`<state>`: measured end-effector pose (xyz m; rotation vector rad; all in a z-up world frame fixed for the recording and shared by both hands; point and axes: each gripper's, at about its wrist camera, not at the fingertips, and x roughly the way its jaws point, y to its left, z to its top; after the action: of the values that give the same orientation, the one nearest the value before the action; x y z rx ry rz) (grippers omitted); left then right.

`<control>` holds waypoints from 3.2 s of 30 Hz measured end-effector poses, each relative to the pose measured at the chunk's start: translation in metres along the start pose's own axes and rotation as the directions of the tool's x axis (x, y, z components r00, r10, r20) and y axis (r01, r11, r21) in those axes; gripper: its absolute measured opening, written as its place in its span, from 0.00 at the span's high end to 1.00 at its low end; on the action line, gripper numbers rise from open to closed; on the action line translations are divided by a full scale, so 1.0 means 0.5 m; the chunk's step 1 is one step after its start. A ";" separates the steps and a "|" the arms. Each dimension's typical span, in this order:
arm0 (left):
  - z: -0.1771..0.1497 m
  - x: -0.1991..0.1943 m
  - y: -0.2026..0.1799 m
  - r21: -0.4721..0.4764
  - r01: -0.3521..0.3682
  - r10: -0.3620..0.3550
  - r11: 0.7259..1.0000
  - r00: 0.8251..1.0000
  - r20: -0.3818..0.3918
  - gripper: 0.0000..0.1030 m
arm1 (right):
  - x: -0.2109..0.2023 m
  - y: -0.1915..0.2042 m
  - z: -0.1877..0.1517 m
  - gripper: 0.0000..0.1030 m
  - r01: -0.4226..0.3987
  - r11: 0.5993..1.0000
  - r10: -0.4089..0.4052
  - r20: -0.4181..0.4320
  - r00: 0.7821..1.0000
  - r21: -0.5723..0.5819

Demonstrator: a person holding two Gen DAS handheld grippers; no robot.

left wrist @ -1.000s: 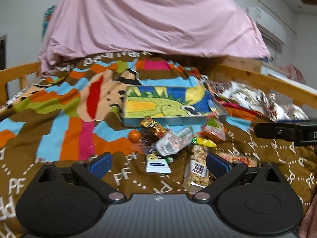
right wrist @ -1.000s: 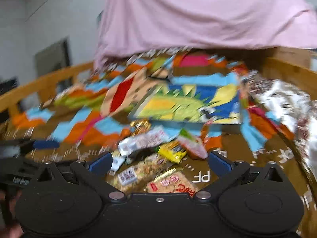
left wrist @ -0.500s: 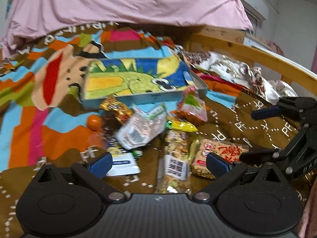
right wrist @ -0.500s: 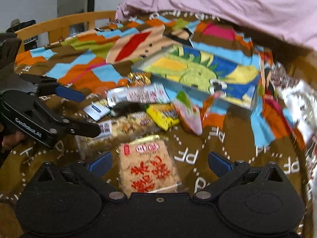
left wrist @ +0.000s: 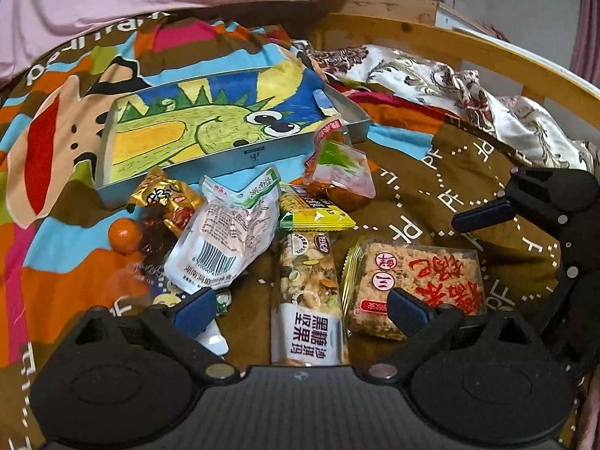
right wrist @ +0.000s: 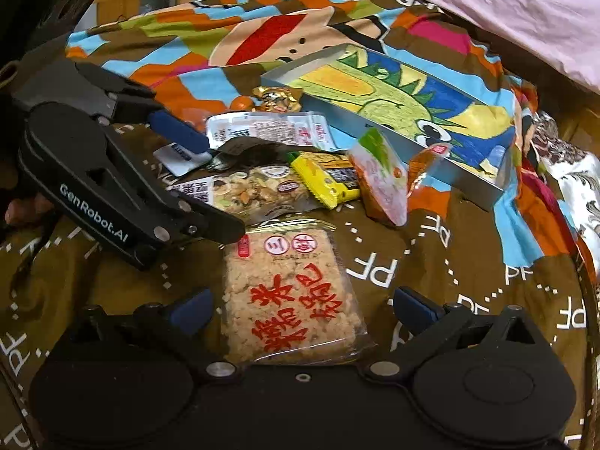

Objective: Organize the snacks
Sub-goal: 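Move the right tool to the rice-cracker bag while the left tool approaches the nut bar, then close the right tool on the rice-cracker bag while the left tool grasps the nut bar, then carry both snacks over the metal tray and open both tools to drop them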

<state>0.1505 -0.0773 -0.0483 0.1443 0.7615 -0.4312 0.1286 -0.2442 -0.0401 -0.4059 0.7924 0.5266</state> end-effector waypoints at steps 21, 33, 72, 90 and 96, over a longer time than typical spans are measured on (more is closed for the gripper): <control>0.014 0.055 0.004 -0.049 -0.033 0.030 0.998 0.997 -0.065 0.43 | 0.040 0.017 -0.005 0.21 -0.025 1.000 0.025 -0.024 0.999 -0.009; 0.006 0.040 -0.026 -0.062 -0.067 0.061 0.996 0.994 -0.088 0.60 | 0.009 0.039 -0.004 0.25 0.082 0.990 -0.077 0.049 0.996 -0.113; 0.229 0.008 0.046 -0.435 -0.041 0.109 0.899 0.985 0.133 0.61 | 0.012 -0.216 0.180 0.25 0.351 0.900 -0.433 0.457 0.777 0.257; 0.377 0.310 0.146 -0.428 -0.065 0.124 0.901 0.986 0.112 0.61 | 0.153 -0.378 0.165 0.28 0.199 0.865 -0.389 0.366 0.846 0.460; 0.384 0.337 0.131 -0.392 -0.088 0.124 0.916 0.990 0.068 0.60 | 0.141 -0.388 0.159 0.20 0.197 0.854 -0.399 0.364 0.842 0.482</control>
<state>0.4091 -0.1267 -0.0291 -0.2059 0.7305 -0.1746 0.3280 -0.3366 -0.0140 0.0127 0.3552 0.1189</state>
